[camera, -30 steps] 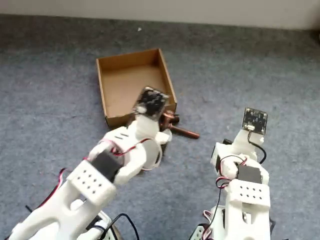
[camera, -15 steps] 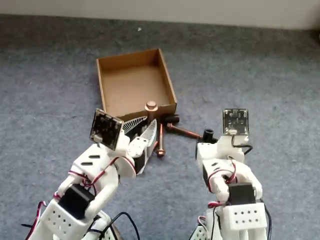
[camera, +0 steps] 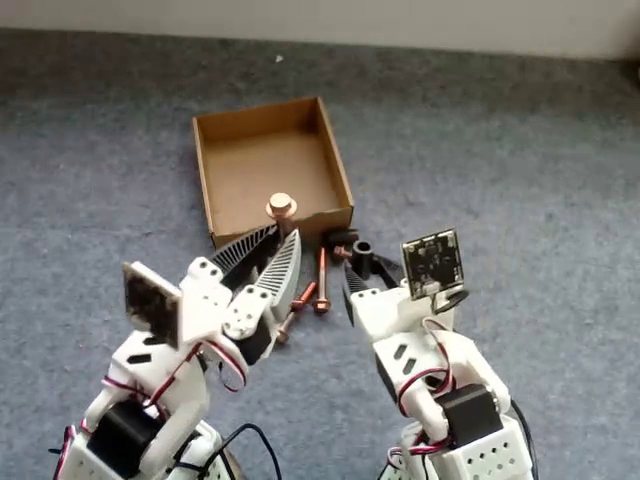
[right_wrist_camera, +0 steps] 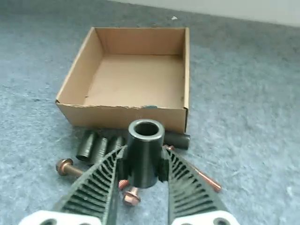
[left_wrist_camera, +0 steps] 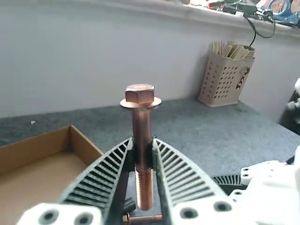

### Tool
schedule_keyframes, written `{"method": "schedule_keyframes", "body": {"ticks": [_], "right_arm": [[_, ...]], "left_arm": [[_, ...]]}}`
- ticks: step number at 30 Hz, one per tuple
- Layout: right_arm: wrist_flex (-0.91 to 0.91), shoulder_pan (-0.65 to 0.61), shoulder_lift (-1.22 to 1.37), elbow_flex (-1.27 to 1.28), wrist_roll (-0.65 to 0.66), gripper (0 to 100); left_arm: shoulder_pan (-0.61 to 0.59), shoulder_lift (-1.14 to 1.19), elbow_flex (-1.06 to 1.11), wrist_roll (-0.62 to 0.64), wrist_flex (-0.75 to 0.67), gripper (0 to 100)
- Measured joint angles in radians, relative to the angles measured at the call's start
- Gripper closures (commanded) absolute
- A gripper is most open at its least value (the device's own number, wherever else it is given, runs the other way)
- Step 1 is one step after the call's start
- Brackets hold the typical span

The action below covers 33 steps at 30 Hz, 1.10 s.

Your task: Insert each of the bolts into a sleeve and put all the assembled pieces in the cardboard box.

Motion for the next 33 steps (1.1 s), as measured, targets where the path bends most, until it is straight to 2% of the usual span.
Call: {"method": "schedule_keyframes", "body": {"ticks": [6, 17, 22, 33], "right_arm": [[-0.035, -0.109, 0.0, 0.0, 0.043, 99.3], [-0.048, -0.245, 0.0, 0.0, 0.195, 99.3], [-0.12, -0.255, 0.0, 0.0, 0.249, 99.3], [-0.157, -0.259, 0.0, 0.0, 0.255, 99.3]], "left_arm": [[-0.011, -0.11, -0.002, 0.0, -0.035, 99], [-0.046, -0.118, -0.005, 0.0, -0.081, 99], [-0.046, -0.118, -0.005, 0.0, -0.074, 99], [0.018, -0.118, -0.005, 0.0, -0.02, 99]]}}
